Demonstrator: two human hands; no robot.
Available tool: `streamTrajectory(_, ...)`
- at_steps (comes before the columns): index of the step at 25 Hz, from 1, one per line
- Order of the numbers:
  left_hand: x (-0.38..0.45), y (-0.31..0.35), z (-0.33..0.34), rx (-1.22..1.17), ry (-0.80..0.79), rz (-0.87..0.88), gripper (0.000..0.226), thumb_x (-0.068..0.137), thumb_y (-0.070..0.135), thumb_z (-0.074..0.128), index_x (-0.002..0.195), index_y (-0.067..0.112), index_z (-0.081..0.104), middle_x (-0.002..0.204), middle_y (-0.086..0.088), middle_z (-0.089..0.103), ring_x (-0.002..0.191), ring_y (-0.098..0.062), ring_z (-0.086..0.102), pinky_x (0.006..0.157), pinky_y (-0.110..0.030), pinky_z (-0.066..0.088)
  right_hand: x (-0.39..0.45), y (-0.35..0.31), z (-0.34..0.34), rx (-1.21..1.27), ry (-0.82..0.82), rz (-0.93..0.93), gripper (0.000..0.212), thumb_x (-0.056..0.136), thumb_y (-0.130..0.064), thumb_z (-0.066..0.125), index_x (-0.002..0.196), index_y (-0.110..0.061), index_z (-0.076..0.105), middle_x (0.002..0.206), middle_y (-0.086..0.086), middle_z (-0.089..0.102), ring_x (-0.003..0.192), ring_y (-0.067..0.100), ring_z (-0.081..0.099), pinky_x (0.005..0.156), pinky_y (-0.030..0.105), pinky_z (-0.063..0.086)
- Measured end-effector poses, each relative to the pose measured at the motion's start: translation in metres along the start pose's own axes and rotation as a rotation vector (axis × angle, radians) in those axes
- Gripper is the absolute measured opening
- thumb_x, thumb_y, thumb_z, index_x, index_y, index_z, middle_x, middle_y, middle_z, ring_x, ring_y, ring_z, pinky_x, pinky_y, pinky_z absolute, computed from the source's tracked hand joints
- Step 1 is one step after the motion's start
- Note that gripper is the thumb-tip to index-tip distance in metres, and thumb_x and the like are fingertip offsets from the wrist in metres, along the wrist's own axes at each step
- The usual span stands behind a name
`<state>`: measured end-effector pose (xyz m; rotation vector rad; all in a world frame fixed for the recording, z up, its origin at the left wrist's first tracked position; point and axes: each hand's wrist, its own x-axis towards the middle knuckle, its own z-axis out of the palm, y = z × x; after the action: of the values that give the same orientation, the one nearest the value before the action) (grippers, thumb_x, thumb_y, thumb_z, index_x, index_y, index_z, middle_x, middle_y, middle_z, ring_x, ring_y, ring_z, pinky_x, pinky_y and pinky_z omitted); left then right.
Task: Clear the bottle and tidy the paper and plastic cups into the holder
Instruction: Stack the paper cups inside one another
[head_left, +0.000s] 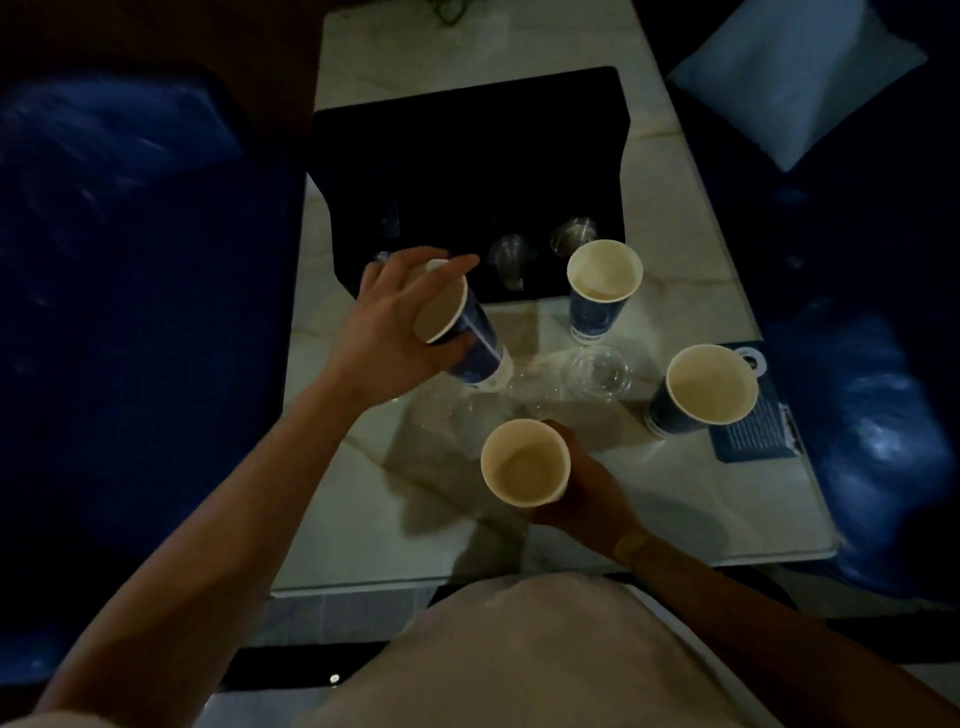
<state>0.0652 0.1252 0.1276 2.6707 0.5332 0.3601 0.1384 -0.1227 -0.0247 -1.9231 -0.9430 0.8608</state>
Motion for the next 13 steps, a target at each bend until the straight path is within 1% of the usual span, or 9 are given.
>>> streamTrajectory(2,-0.014,0.013,-0.022,-0.058,-0.023,0.032,0.072,0.075,0.046,0.069,0.141,0.039,0.042,0.142,0.006,0.041,0.126,-0.025,0.042,0.101,-0.041,0.043,0.001,0.002,0.000,-0.001,-0.012,0.001,0.101,0.057,-0.034,0.089,0.134,-0.052,0.025,0.129,-0.022,0.050,0.119,0.003,0.051,0.097,0.031,0.046)
streamTrajectory(3,-0.020,0.020,-0.031,-0.090,-0.043,0.045,0.072,0.076,0.046,0.069,0.142,0.039,0.041,0.142,0.007,0.041,0.127,-0.024,0.043,0.102,-0.041,0.043,0.002,0.004,0.000,0.001,-0.015,0.008,0.101,0.057,-0.034,0.089,0.135,-0.051,0.027,0.127,-0.026,0.051,0.118,0.002,0.053,0.097,0.031,0.047)
streamTrajectory(4,-0.026,0.027,-0.037,-0.115,-0.065,0.060,0.072,0.076,0.044,0.070,0.142,0.038,0.041,0.142,0.007,0.041,0.128,-0.023,0.043,0.102,-0.042,0.044,0.003,0.005,0.001,0.007,-0.014,0.020,0.100,0.058,-0.034,0.089,0.134,-0.054,0.027,0.124,-0.031,0.053,0.116,-0.003,0.054,0.095,0.024,0.047)
streamTrajectory(6,-0.036,0.041,-0.042,-0.132,-0.119,0.099,0.072,0.077,0.044,0.071,0.142,0.036,0.041,0.142,0.006,0.040,0.130,-0.024,0.042,0.101,-0.045,0.045,0.005,0.006,0.001,0.003,-0.010,0.040,0.100,0.058,-0.034,0.089,0.128,-0.065,0.025,0.114,-0.044,0.052,0.107,-0.017,0.053,0.084,0.005,0.044)
streamTrajectory(7,-0.041,0.047,-0.039,-0.127,-0.147,0.117,0.072,0.077,0.045,0.071,0.142,0.036,0.041,0.142,0.005,0.039,0.131,-0.023,0.041,0.100,-0.046,0.046,0.006,0.006,0.001,-0.012,-0.015,0.045,0.099,0.058,-0.035,0.089,0.126,-0.068,0.024,0.110,-0.047,0.051,0.103,-0.019,0.052,0.080,0.002,0.043)
streamTrajectory(9,-0.050,0.057,-0.026,-0.093,-0.190,0.140,0.073,0.075,0.048,0.069,0.141,0.040,0.040,0.144,0.005,0.037,0.132,-0.022,0.037,0.098,-0.048,0.047,0.005,0.006,0.000,-0.027,-0.038,0.040,0.098,0.060,-0.041,0.087,0.130,-0.064,0.023,0.113,-0.046,0.049,0.105,-0.015,0.053,0.084,0.005,0.044)
streamTrajectory(11,-0.058,0.062,-0.008,-0.051,-0.223,0.147,0.074,0.073,0.049,0.069,0.140,0.045,0.038,0.146,0.006,0.035,0.132,-0.021,0.034,0.096,-0.046,0.049,0.006,0.005,-0.001,-0.034,-0.069,0.010,0.093,0.062,-0.047,0.083,0.133,-0.061,0.024,0.121,-0.042,0.049,0.109,-0.014,0.053,0.088,0.007,0.046)
streamTrajectory(12,-0.063,0.063,0.001,-0.017,-0.238,0.153,0.075,0.072,0.051,0.069,0.140,0.047,0.036,0.146,0.008,0.034,0.132,-0.019,0.033,0.095,-0.043,0.049,0.007,0.002,0.000,-0.046,-0.068,0.001,0.091,0.062,-0.049,0.082,0.132,-0.060,0.025,0.126,-0.035,0.051,0.111,-0.011,0.054,0.090,0.009,0.047)
streamTrajectory(13,-0.066,0.064,0.010,0.025,-0.247,0.160,0.077,0.071,0.053,0.069,0.139,0.049,0.034,0.146,0.009,0.033,0.131,-0.018,0.032,0.094,-0.039,0.049,0.010,0.001,0.001,-0.073,-0.042,-0.013,0.091,0.062,-0.049,0.082,0.132,-0.057,0.026,0.131,-0.025,0.053,0.114,-0.006,0.053,0.093,0.015,0.048)
